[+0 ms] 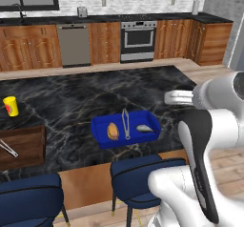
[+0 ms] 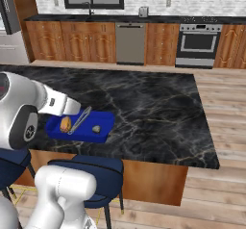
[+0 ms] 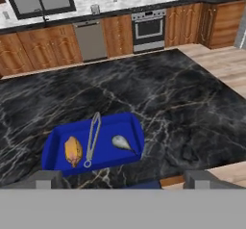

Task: Gather the bell peppers from the fridge and place them on a tray on the dining counter. Then gather the fish and chicken drumstick from the fridge and place them on the other tray.

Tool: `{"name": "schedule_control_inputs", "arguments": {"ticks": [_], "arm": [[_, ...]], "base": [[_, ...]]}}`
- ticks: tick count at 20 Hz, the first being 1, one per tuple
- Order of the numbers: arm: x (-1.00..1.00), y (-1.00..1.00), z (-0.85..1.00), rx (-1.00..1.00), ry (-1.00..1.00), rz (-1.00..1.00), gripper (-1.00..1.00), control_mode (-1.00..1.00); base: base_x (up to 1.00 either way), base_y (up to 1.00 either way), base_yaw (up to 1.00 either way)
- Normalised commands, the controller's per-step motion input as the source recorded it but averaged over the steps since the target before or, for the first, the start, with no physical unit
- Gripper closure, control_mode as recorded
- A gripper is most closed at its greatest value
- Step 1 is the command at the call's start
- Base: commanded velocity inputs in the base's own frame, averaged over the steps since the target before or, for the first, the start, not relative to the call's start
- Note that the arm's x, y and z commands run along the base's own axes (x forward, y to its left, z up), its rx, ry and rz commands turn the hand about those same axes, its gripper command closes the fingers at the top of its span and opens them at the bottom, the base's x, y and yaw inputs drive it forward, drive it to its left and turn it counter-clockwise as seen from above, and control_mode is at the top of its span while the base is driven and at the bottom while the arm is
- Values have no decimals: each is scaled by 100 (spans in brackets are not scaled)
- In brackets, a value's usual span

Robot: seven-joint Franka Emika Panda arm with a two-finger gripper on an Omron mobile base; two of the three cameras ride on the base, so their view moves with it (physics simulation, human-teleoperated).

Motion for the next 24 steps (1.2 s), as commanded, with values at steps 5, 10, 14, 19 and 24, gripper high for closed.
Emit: {"name": "schedule_control_inputs", "arguments": {"ticks": [5, 10, 14, 19, 24], "arm": [[-19, 2, 14, 1, 6, 0, -100, -100], [0, 11, 0, 0, 22, 3, -100, -100], [-13, 16, -3, 0, 6, 4, -100, -100], [-26, 1, -12, -2, 1, 5, -100, -100], [-27, 0, -22, -5, -6, 8, -100, -100]], "base": [[0, 0, 0], [0, 0, 0], [0, 0, 0], [0, 0, 0], [0, 0, 0]]}}
